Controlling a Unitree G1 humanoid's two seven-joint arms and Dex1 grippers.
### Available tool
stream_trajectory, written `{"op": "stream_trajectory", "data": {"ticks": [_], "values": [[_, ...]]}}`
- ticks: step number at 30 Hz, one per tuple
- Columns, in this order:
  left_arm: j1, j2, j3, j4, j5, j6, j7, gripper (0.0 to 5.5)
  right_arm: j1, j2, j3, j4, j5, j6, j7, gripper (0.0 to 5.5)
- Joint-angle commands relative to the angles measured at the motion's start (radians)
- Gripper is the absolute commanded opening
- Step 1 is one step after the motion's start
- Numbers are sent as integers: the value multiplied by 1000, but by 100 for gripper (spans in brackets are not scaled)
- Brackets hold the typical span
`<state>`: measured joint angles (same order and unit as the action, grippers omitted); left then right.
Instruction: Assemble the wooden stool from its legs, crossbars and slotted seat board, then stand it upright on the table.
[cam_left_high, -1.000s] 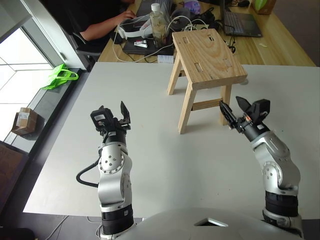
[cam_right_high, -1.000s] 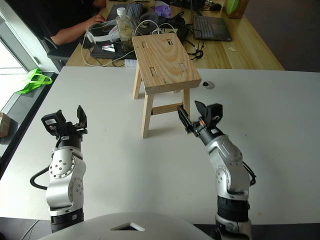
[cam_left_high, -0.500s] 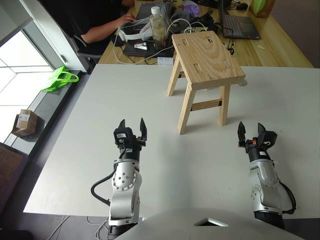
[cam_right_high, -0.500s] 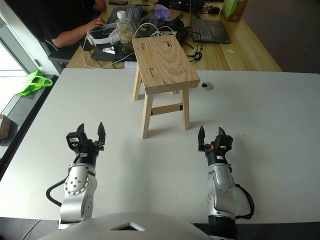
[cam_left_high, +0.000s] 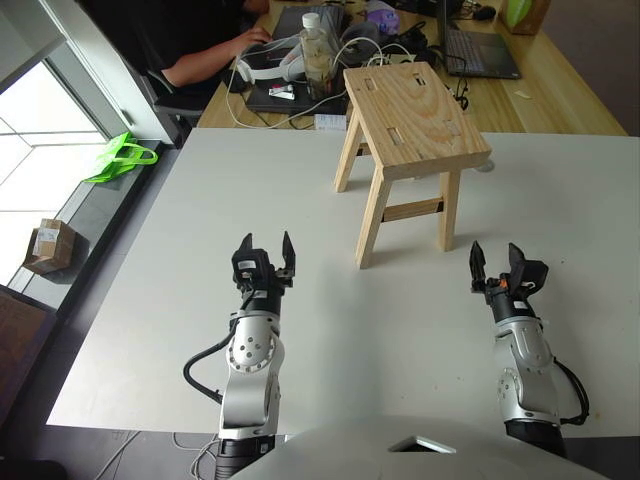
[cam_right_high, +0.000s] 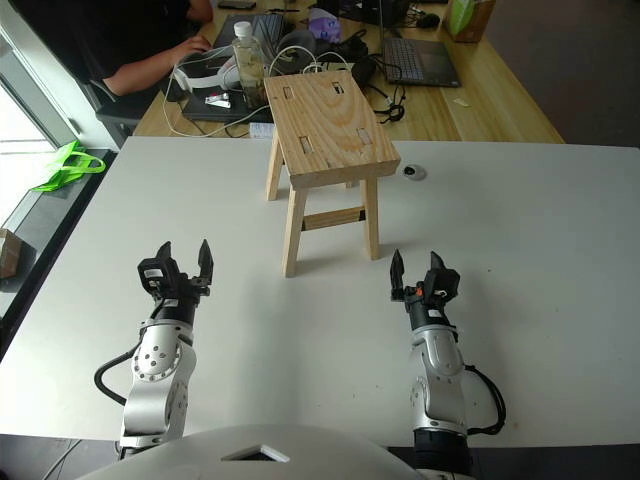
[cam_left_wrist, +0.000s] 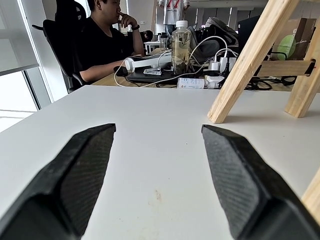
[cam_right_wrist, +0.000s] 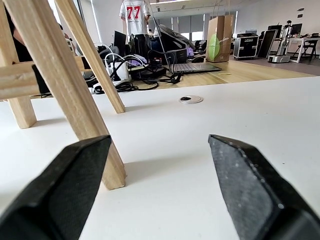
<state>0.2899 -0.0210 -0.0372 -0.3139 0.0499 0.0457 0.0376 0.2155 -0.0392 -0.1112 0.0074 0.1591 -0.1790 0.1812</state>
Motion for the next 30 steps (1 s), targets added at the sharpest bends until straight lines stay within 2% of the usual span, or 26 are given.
{"op": "stream_trajectory", "data": {"ticks": [1, 30], "values": [[-29, -3, -5, 8, 7, 5, 7, 322, -22, -2, 2, 10, -12, -12, -12, 360], [-118, 23, 9, 72, 18, -11, -1, 322, -65, 7, 25, 102, -59, -81, -70, 360]]}}
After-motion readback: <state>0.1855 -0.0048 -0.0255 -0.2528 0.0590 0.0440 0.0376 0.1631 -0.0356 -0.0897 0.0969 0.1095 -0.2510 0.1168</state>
